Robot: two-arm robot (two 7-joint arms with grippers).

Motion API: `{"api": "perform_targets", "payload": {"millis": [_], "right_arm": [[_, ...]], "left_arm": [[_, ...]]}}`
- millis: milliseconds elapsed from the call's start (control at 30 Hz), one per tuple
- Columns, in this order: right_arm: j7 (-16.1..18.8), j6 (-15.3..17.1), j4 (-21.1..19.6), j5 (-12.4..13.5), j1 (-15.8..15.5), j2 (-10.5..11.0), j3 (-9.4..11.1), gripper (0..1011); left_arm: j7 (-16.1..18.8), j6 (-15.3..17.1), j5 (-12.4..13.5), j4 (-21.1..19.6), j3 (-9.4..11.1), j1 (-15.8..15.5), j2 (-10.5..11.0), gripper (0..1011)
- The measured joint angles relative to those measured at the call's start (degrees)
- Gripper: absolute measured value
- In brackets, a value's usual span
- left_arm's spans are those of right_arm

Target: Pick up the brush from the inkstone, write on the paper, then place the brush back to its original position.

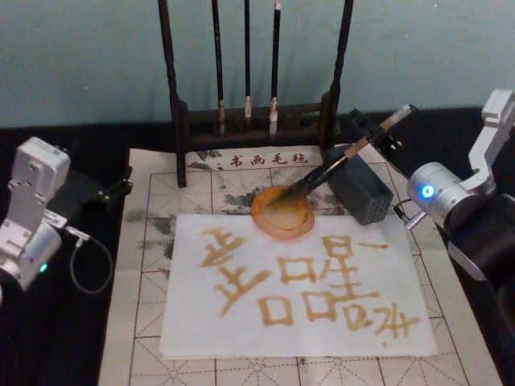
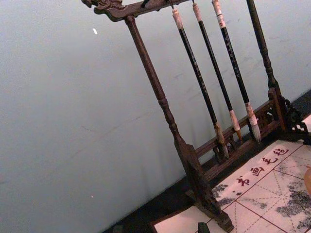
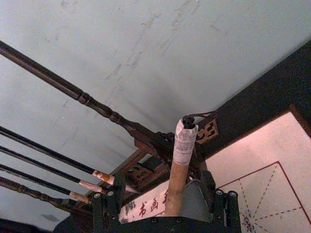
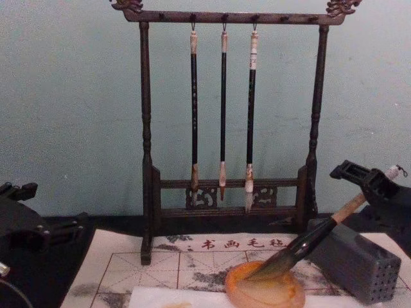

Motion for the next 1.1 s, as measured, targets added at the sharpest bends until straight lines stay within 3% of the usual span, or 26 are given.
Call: {"api": "perform_targets", "payload": {"millis": [267,667,867,1100], "right_arm": [[0.37,-0.1,-3.86,1.45,-2.41,2.02,-0.47,1003],[0.9,-0.54,-14.05,2.83,-9.89,7.37,-1.17,1003],[2.33,-1.75,-18.54,1.11,-13.42,11.37,-2.42,1002],[4.82,-5.18,-22.07,-5.25,-15.73,16.19,-5.65,1003]], "left_arm": [[0.0,0.0,0.0,0.0,0.0,0.0,0.0,1001],[0.0,0.0,0.0,0.0,0.0,0.0,0.0,1001],[0.0,0.0,0.0,0.0,0.0,0.0,0.0,1001],[0.0,0.0,0.0,0.0,0.0,0.0,0.0,1001]]}}
